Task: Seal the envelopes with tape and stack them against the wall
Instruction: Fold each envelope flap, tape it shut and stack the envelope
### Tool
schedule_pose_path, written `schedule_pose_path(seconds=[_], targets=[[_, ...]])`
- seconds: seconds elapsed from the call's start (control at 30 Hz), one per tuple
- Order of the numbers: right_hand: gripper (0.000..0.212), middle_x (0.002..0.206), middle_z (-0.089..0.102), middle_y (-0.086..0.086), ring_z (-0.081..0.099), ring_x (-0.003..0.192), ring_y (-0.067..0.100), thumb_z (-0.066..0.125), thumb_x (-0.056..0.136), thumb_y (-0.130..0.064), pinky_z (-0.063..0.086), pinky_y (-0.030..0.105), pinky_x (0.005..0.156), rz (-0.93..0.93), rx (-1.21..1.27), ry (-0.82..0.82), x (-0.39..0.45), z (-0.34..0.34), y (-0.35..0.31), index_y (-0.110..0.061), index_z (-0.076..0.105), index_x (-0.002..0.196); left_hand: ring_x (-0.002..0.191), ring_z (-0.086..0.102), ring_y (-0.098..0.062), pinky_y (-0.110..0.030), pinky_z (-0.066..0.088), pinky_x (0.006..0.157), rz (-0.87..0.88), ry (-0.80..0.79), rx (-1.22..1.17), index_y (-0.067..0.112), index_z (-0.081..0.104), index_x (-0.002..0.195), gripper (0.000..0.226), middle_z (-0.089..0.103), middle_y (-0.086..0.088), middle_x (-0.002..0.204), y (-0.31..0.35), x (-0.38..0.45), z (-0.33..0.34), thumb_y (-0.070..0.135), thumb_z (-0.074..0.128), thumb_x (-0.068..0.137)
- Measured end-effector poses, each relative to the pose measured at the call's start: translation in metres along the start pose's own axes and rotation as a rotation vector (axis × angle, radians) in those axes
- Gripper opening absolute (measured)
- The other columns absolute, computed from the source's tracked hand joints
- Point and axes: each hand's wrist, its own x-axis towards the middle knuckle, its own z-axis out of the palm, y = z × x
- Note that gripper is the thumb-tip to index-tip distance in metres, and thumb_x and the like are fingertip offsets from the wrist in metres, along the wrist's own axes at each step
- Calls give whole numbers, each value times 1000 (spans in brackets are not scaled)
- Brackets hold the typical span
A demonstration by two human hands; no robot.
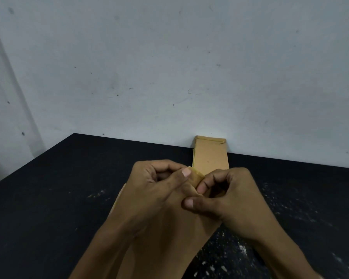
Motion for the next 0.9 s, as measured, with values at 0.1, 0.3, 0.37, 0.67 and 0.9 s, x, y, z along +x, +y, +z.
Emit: schedule_pose_path(seconds=[0.1, 0.3, 0.37, 0.67, 0.9], targets=[[23, 73, 70, 6, 63, 64, 21, 94, 60, -26, 54, 39, 57, 11, -8, 4, -1, 0, 0, -15, 74, 65, 84, 73, -18, -29, 59, 78, 2, -1, 8, 11, 79, 89, 12, 77, -4, 83, 0, 1, 1, 17, 67, 88], [31, 93, 73, -7, 69, 83, 11, 92, 59, -23, 62, 37, 69, 20, 107, 128, -12, -9, 4, -24, 74, 84, 82, 71, -15, -29, 58, 71, -86, 96, -127, 11, 78, 89, 16, 75, -4, 85, -7, 4, 2, 22, 67, 86], [49, 94, 75, -3, 73, 83, 16, 87, 58, -22, 63, 36, 67, 70, 306, 185, -16, -16, 9, -20, 66, 102, 65, 66, -7, -18, 52, 57, -153, 136, -244, 8, 77, 88, 15, 73, 0, 75, -8, 5, 4, 17, 65, 88], [35, 93, 77, 16, 75, 87, 30, 69, 80, 2, 61, 31, 66, 291, 546, 102, -31, -30, 37, -9, 70, 113, 80, 74, -25, -28, 57, 61, -342, -162, -246, 7, 69, 106, 36, 76, -16, 90, -25, -2, 13, 11, 74, 71], [28, 82, 77, 9, 69, 64, 6, 60, 86, 15, 49, 12, 53, 348, 457, 76, -43, -36, 67, -4, 81, 85, 60, 63, -2, -12, 47, 53, -380, -236, -68, 7, 78, 86, 19, 73, 0, 69, -50, -8, 30, -9, 69, 82]])
